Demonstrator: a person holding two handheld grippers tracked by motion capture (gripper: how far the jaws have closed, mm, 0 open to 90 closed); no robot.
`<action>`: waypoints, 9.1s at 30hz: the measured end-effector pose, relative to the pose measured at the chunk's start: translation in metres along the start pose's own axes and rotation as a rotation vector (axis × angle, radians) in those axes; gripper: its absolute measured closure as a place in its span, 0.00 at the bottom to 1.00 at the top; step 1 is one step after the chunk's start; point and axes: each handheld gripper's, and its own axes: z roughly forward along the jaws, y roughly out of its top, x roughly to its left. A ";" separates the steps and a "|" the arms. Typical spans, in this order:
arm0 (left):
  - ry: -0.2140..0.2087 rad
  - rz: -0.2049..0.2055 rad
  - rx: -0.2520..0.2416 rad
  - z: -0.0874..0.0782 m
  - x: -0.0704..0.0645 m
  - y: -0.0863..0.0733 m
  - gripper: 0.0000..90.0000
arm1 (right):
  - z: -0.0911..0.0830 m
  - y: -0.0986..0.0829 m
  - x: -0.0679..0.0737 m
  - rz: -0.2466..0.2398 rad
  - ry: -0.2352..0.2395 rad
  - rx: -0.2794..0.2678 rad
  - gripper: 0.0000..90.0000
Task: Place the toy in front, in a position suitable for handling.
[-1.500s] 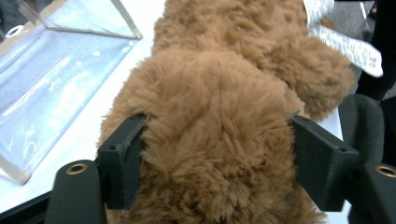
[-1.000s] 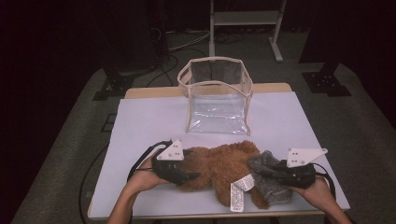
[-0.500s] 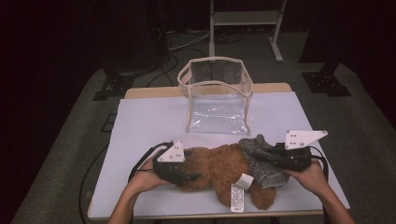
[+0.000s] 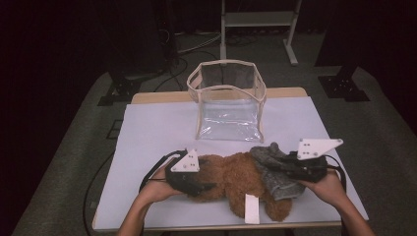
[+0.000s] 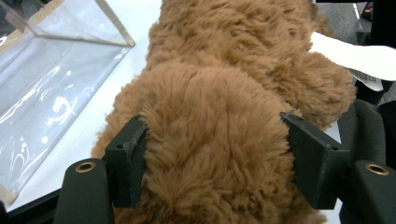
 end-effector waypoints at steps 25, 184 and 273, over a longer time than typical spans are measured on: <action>0.010 -0.077 -0.032 -0.014 0.012 -0.015 0.37 | 0.031 -0.008 -0.015 0.050 0.018 0.064 0.90; -0.029 0.022 0.005 0.011 -0.011 0.003 0.40 | 0.000 -0.003 -0.006 0.024 0.005 0.110 0.88; 0.029 -0.145 -0.011 -0.008 0.008 -0.011 0.37 | 0.017 -0.017 -0.010 0.079 -0.028 0.046 0.89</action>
